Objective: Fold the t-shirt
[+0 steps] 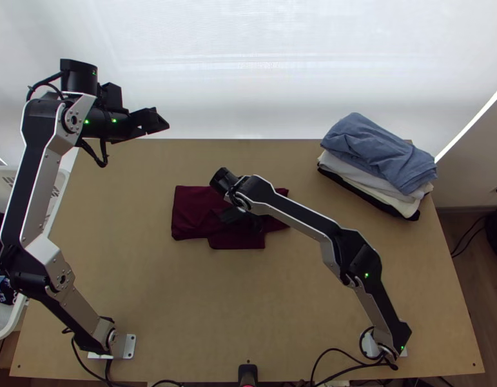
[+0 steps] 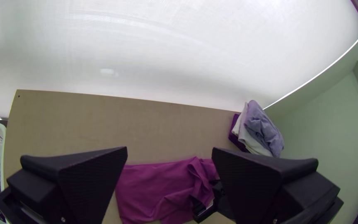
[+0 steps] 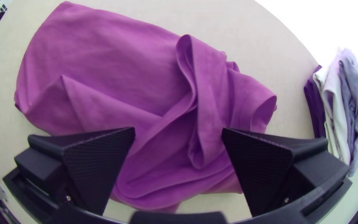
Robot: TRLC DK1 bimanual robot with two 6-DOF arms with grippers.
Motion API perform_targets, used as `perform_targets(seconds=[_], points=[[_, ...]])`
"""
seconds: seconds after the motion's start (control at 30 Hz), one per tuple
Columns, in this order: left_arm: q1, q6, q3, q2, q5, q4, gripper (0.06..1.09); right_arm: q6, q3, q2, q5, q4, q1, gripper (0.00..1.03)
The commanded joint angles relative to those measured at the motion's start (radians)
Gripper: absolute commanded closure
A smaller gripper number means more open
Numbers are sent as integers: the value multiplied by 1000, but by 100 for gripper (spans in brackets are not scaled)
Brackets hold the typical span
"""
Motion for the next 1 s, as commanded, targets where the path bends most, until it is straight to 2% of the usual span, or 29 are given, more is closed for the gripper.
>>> perform_targets(seconds=[0.0, 0.07, 0.17, 0.3, 0.63, 0.67, 0.7, 0.83, 0.87, 0.97], points=[[6, 14, -15, -33, 2, -7, 9, -17, 4, 17, 35, -12, 2, 5], [6, 14, -15, -32, 2, -5, 9, -17, -10, 5, 55, -14, -3, 12], [6, 14, -15, -27, 2, -4, 9, -16, -38, -18, 61, -20, -6, 13], [6, 12, -15, -22, 2, -4, 9, -11, -84, -45, 62, -32, -6, 29], [6, 14, -15, -16, 2, 1, 9, 9, -73, -78, 61, -39, 16, 30], [6, 14, -15, -15, 2, 3, 9, 9, -78, -75, 62, -39, 16, 32], [6, 14, -15, -15, 2, 3, 9, 10, -84, -73, 62, -39, 13, 42], [6, 14, -15, -15, 2, 3, 9, 12, -101, -75, 67, -40, -3, 92], [6, 14, -15, -15, 2, 3, 9, 12, -105, -76, 73, -42, -7, 100], [9, 14, -14, -15, 2, 4, 9, 12, -122, -81, 87, -45, -26, 100]])
